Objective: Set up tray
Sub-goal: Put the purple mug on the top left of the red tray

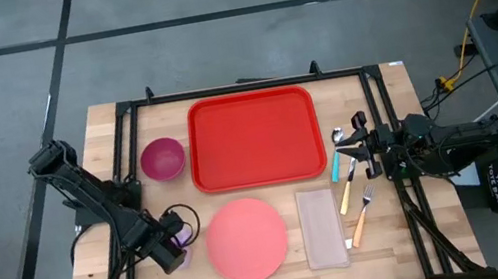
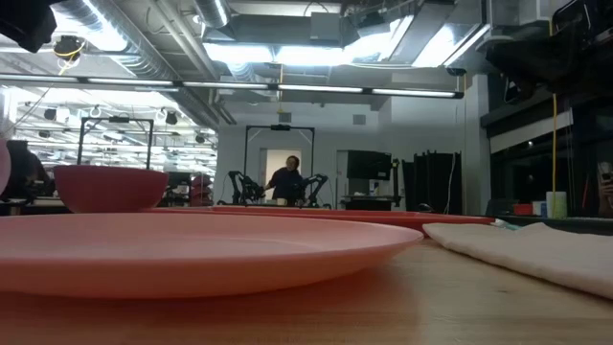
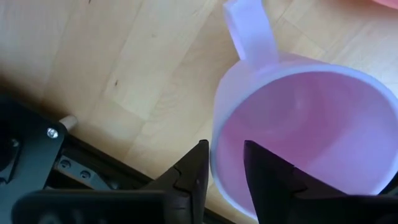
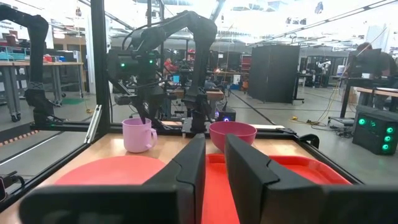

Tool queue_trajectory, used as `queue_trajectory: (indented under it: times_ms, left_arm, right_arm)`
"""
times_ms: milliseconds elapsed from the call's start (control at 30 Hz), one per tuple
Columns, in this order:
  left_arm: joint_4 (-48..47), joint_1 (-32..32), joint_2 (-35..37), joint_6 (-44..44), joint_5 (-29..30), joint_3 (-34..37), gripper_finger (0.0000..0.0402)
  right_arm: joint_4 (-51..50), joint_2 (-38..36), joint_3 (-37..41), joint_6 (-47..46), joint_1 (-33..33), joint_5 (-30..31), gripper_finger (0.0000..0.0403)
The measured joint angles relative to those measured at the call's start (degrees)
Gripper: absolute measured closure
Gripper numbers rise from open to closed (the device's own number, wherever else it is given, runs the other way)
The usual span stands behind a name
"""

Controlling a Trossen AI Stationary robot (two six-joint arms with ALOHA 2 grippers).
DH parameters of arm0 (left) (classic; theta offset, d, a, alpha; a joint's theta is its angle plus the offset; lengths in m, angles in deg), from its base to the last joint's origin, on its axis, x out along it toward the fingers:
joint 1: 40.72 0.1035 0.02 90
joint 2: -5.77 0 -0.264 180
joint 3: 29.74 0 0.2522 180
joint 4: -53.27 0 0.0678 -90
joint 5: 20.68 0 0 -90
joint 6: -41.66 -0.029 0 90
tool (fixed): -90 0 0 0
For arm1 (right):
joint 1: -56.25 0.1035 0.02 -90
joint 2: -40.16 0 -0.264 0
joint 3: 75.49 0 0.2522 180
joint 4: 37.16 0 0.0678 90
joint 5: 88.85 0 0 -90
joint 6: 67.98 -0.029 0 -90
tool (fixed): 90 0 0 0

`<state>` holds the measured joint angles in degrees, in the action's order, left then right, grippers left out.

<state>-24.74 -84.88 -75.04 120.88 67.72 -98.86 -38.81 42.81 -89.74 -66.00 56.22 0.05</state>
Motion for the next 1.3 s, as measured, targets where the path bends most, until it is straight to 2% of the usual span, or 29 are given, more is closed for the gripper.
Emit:
queue_trajectory:
  times_ms: [567,1100,1300]
  left_arm:
    - [-0.02,-0.04,0.07,0.02,0.04,0.00,0.0394]
    - [-0.65,-0.04,2.43,-0.52,1.33,-1.92,0.0399]
    - [-7.40,0.39,3.63,-0.49,4.97,-5.61,0.0399]
  right_arm:
    - [0.00,0.00,0.00,-0.08,-0.01,0.00,0.0336]
    - [0.02,0.00,0.00,-0.15,0.00,0.00,0.0336]
    - [0.02,0.01,0.00,-0.20,-0.02,0.00,0.0336]
